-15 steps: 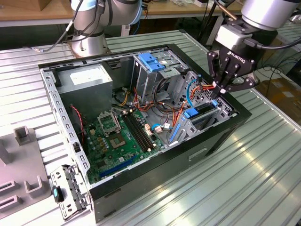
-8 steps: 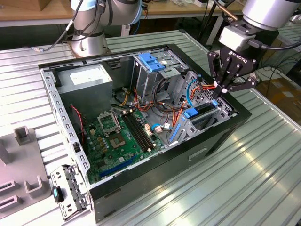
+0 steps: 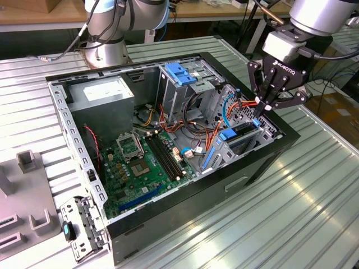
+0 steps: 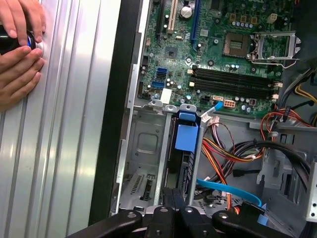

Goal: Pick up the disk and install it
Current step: 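Insert the first disk wire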

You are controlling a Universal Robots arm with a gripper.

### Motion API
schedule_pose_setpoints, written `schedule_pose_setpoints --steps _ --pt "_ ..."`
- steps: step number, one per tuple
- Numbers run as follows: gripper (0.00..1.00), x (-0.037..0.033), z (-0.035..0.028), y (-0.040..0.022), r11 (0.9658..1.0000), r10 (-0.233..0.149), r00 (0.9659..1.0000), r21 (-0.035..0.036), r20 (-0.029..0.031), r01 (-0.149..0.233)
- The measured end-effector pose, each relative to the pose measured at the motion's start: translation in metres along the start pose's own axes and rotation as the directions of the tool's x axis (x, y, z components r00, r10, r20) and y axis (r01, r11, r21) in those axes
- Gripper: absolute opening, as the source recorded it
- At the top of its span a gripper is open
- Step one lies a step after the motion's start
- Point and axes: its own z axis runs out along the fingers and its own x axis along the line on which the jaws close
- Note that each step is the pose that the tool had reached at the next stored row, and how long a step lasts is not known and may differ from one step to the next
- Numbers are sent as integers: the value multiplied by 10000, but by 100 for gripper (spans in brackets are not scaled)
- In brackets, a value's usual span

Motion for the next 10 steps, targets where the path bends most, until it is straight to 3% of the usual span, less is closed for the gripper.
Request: schedule_pose_setpoints --steps 10 --pt "11 2 -26 -18 9999 -125 9999 -7 3 125"
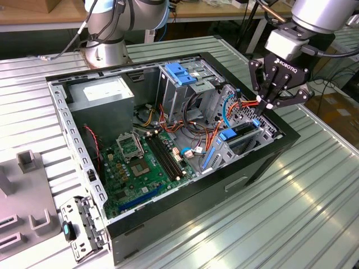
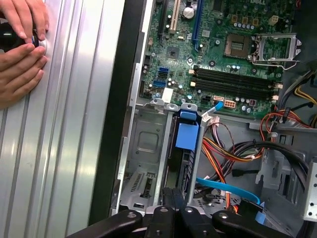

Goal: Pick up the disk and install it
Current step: 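Insert the first disk wire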

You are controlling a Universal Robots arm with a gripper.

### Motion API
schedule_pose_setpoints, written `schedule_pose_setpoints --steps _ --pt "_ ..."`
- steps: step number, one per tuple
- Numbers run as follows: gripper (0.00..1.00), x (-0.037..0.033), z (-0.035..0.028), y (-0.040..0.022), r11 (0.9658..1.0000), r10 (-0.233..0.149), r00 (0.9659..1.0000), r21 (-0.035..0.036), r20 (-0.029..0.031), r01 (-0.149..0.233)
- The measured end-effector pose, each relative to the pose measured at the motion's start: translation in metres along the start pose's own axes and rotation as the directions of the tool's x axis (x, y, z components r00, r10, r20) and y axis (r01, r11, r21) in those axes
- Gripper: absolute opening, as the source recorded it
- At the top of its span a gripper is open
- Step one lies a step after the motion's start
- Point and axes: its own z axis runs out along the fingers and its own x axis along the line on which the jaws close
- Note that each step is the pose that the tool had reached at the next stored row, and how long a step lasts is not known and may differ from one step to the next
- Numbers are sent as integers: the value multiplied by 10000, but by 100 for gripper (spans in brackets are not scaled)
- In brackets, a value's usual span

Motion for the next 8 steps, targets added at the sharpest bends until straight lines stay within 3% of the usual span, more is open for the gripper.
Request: schedule_pose_setpoints --steps 3,8 --pt "11 0 0 -6 10000 -81 10000 3 -1 81" --pt "11 0 0 -10 9975 -710 9975 29 -6 710"
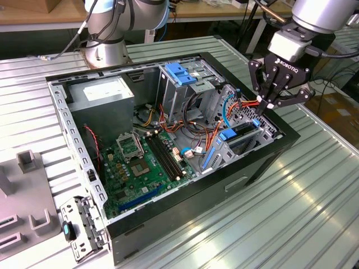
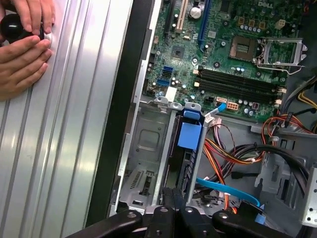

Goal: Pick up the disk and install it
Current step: 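Insert the first disk wire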

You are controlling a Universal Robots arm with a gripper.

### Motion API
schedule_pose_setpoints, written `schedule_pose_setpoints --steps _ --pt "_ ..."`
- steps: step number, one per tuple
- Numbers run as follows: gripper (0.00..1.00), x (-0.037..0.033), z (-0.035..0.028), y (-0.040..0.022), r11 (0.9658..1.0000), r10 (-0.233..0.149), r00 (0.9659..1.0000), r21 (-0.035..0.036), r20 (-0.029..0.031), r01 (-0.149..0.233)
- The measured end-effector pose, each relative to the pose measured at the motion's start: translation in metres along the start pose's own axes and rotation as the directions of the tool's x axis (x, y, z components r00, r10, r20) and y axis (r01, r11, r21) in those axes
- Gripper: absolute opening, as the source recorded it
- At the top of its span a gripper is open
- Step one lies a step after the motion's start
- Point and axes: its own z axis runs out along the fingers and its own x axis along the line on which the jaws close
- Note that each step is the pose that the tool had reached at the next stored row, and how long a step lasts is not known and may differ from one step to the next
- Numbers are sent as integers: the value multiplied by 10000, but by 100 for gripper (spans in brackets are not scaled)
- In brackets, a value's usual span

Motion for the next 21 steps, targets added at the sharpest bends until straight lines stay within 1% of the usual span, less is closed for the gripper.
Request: schedule_pose_setpoints --steps 3,4,8,9,12,17,21 --pt "11 0 0 -2 9989 -466 9989 19 -3 466" --pt "11 1 0 -3 9969 -788 9969 32 -6 788" --pt "11 1 0 -3 9893 -1456 9894 59 -13 1456" --pt "11 1 0 -5 9885 -1510 9885 61 -13 1510" --pt "11 0 1 -21 9876 -1568 9876 64 -13 1568" --pt "11 -14 -1 -78 9857 -1681 9858 68 -16 1681" --pt "11 -21 -2 -108 9846 -1749 9846 71 -17 1749"
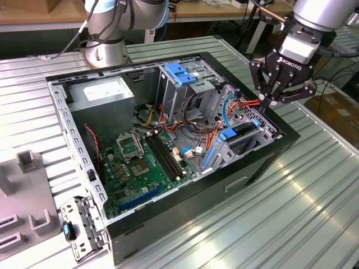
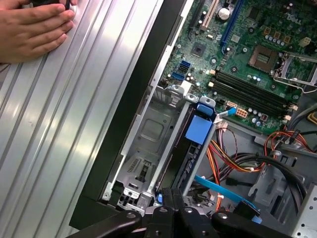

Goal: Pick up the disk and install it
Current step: 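Insert the first disk wire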

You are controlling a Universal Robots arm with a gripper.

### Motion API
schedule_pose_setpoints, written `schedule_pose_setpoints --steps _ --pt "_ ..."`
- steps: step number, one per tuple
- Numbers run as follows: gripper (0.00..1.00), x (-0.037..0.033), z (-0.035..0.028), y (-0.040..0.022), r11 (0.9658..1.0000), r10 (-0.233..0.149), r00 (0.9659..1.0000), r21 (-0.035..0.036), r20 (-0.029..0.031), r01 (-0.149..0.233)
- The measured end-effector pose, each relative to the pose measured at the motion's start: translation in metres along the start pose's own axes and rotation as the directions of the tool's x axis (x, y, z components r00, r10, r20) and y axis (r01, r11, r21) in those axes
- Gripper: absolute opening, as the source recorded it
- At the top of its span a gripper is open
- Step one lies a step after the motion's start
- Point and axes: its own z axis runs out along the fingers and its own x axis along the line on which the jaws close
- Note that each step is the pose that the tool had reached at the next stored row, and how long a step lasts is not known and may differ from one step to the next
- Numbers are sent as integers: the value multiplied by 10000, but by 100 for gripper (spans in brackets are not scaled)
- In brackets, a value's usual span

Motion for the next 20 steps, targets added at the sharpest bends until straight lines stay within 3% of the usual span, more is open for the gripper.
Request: schedule_pose_setpoints --steps 7,10,13,20 --pt "11 -1 0 -61 9999 -148 9999 6 0 148" --pt "11 8 2 -100 9990 -451 9990 18 -2 451" --pt "11 -3 2 -190 9983 -588 9983 25 -3 588" --pt "11 -35 0 -305 9972 -745 9972 30 -4 745"
